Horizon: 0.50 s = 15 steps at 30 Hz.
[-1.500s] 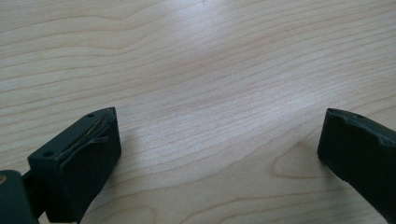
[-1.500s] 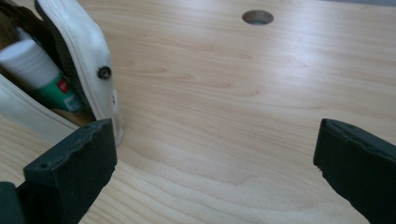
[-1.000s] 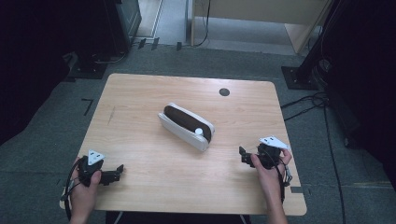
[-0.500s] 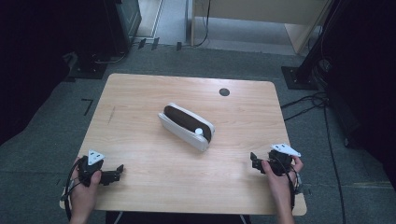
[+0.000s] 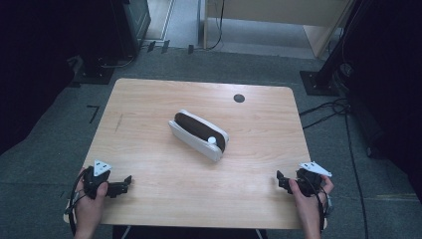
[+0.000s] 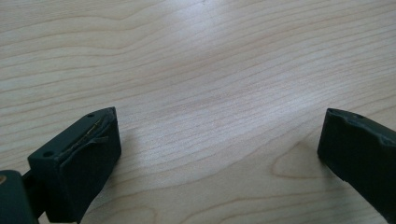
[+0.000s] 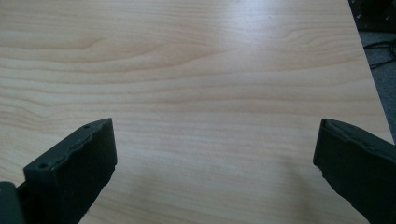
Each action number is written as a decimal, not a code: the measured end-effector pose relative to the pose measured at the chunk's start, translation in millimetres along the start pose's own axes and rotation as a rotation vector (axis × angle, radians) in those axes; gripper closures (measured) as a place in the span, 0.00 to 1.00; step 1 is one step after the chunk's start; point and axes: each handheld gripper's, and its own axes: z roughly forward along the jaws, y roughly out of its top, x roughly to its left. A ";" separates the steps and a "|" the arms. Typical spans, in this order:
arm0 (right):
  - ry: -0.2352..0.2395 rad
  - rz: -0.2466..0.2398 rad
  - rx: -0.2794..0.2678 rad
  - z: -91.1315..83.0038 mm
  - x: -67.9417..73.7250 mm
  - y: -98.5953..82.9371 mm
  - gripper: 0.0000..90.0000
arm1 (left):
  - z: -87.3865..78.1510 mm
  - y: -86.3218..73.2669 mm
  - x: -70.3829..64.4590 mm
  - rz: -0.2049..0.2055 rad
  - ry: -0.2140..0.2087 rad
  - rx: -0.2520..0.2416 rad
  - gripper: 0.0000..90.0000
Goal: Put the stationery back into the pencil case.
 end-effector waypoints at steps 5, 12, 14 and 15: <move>-0.004 -0.003 0.023 -2.2 -4.6 -8.6 0.00 | 0.0 0.0 0.0 0.000 0.000 0.000 0.00; -0.017 -0.011 0.033 -5.0 -6.7 -16.5 0.00 | 0.0 0.0 0.0 0.000 0.000 0.000 0.00; -0.029 -0.016 0.038 -6.2 -6.5 -17.9 0.00 | 0.0 0.0 0.0 0.000 0.000 0.000 0.00; -0.033 -0.020 0.045 -6.7 -6.1 -18.3 0.00 | 0.0 0.0 0.0 0.000 0.000 0.000 0.00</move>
